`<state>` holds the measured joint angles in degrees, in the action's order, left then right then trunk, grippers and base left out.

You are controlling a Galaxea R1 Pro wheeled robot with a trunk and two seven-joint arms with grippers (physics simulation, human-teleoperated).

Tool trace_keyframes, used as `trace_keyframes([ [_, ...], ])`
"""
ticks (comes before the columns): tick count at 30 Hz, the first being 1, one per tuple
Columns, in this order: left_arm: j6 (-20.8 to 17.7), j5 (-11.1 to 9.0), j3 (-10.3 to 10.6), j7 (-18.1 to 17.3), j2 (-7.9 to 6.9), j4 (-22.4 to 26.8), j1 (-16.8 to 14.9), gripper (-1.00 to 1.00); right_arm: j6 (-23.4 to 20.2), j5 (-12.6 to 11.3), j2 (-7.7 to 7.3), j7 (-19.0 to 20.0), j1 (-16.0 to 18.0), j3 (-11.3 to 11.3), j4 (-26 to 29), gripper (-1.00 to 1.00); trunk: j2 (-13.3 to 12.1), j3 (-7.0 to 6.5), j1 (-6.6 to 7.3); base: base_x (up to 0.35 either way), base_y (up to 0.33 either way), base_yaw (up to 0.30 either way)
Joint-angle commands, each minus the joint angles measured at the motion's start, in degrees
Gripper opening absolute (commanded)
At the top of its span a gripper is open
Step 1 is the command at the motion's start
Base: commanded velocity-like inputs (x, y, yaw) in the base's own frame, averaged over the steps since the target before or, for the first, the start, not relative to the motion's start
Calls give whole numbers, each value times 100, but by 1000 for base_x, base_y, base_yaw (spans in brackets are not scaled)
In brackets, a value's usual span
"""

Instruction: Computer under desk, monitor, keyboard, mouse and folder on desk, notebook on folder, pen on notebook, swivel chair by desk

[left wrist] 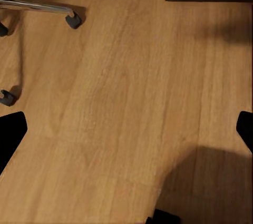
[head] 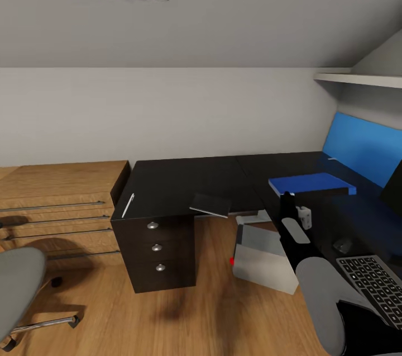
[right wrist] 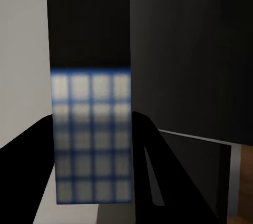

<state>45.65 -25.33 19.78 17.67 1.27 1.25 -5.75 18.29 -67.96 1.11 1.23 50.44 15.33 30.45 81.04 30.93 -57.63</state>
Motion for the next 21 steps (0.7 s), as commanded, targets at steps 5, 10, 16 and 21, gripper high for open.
trace_keyframes([
  [5, 239, -25, 43, 42, -2, -2, -4, 100, 3, -51, -4, -5, 1, 13, 5, -100, 3, 6, 0, 0, 0, 0],
  [10, 309, -25, 43, 43, 0, -2, -5, 100, -29, -60, -62, -66, 1, 13, 5, -100, 3, 6, 0, 0, 0, 0],
  [16, 371, -25, 43, 43, -4, -2, -5, 100, -55, -73, -217, -357, 1, 20, 3, -100, 3, 6, 0, 0, 0, 0],
  [21, 437, -25, 42, 43, -2, -2, 1, 100, -158, -190, -373, -556, 1, 22, -3, -100, 3, 6, 0, 0, 0, 0],
])
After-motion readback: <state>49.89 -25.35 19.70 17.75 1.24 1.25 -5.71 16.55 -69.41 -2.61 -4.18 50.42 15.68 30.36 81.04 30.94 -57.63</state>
